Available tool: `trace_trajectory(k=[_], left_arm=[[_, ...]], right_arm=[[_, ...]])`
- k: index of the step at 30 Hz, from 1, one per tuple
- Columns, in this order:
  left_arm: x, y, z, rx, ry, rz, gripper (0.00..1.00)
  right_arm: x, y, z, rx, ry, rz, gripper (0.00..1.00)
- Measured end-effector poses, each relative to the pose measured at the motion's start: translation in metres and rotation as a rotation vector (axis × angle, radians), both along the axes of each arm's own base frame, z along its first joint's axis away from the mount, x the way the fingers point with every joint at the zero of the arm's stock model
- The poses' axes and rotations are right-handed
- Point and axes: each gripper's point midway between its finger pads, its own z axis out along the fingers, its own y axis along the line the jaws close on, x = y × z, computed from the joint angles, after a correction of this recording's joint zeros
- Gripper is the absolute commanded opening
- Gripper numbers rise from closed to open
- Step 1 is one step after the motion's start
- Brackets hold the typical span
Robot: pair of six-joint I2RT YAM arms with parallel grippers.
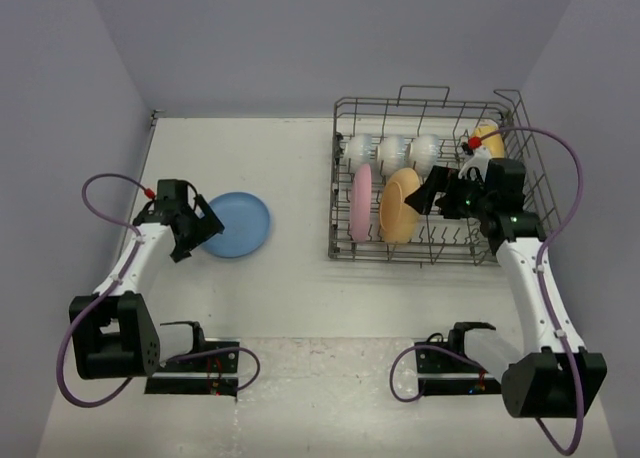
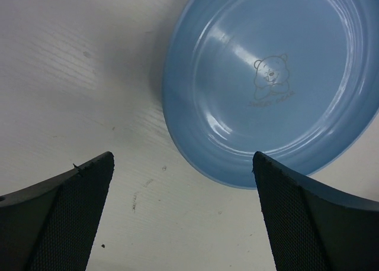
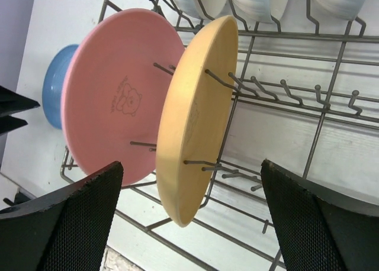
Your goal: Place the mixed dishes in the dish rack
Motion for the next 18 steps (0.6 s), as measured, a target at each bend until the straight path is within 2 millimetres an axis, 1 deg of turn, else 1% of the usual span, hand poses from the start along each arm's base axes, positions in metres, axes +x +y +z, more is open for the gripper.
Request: trace_trajectory(k=[3, 8, 11, 12, 13, 14, 15, 17, 18], left_arm=[[-0.003, 0.002, -0.008, 0.003, 0.029, 0.021, 1.00], [-0.002, 0.007, -0.022, 0.019, 0.062, 0.059, 1.00], [-0.002, 0.009, -0.033, 0.027, 0.092, 0.073, 0.91], [-0.001, 0.009, -0.036, 0.029, 0.098, 0.078, 0.85], [0.000, 0.010, -0.039, 0.029, 0.103, 0.083, 0.81], [0.001, 0.010, -0.041, 0.030, 0.106, 0.091, 0.77], [0.003, 0.011, -0.043, 0.031, 0.106, 0.097, 0.70], [0.006, 0.012, -0.047, 0.036, 0.106, 0.108, 0.61], [0.007, 0.013, -0.048, 0.039, 0.106, 0.110, 0.55]], right_arm=[[-0.008, -0.001, 0.013, -0.005, -0.042, -0.006, 0.99], [-0.021, -0.011, 0.039, -0.032, -0.134, -0.073, 0.99], [-0.028, -0.014, 0.061, -0.035, -0.202, -0.100, 0.99], [-0.029, -0.014, 0.067, -0.033, -0.222, -0.104, 0.99], [-0.031, -0.014, 0.072, -0.032, -0.234, -0.106, 0.99], [-0.031, -0.014, 0.075, -0.031, -0.242, -0.106, 0.99], [-0.032, -0.014, 0.078, -0.031, -0.250, -0.107, 0.99], [-0.033, -0.015, 0.079, -0.032, -0.249, -0.109, 0.99], [-0.033, -0.015, 0.079, -0.033, -0.246, -0.109, 0.99]])
